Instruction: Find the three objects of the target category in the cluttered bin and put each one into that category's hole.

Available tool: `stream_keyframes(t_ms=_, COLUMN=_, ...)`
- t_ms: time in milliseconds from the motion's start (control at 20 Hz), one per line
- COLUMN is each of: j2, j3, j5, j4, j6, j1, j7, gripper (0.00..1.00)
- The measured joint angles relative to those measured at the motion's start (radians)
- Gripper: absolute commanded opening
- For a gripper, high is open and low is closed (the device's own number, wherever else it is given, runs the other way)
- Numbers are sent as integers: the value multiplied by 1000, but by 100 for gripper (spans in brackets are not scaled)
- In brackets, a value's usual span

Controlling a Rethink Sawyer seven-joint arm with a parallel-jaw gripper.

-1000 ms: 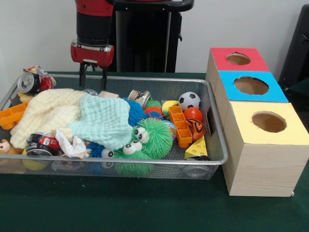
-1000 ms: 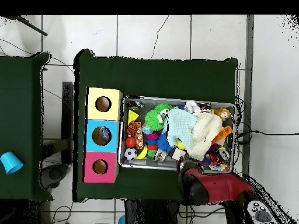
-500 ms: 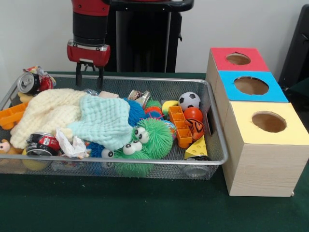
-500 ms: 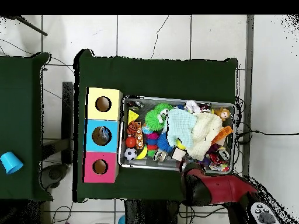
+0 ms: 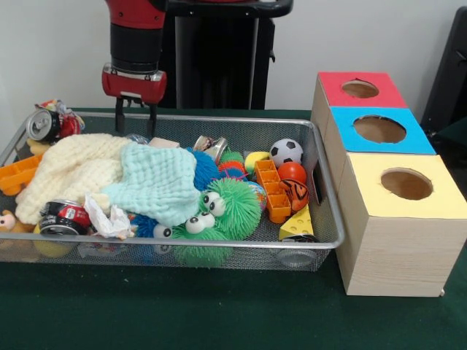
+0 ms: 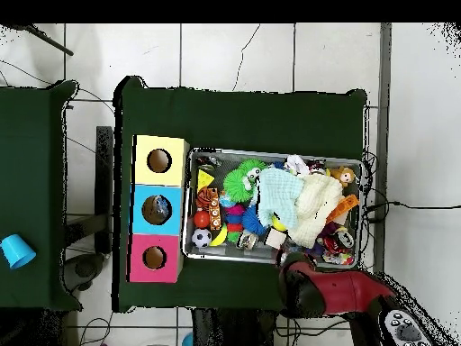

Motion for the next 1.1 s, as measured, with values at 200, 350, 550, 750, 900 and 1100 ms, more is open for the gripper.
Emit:
stream_keyframes(t_ms=200, j2=13, j3=-15, j5=0, j4=0, j6=-16, j1=12, j7=0, gripper=100)
stream_keyframes(t_ms=350, j2=26, j3=-30, j5=1, j4=0, j6=-32, j1=25, j7=0, gripper=100)
stream_keyframes(t_ms=550, j2=27, j3=-40, j5=0, j4=0, j6=-54, j1=29, j7=0, gripper=100)
stream_keyframes(t_ms=750, j2=34, j3=-49, j5=0, j4=0, j6=-80, j1=30, j7=0, gripper=100)
stream_keyframes(t_ms=900, j2=35, j3=-51, j5=0, j4=0, j6=-90, j1=27, j7=0, gripper=100)
stream_keyframes(t_ms=1100, j2=36, j3=-51, j5=0, j4=0, j6=-93, j1=19, j7=0, gripper=100)
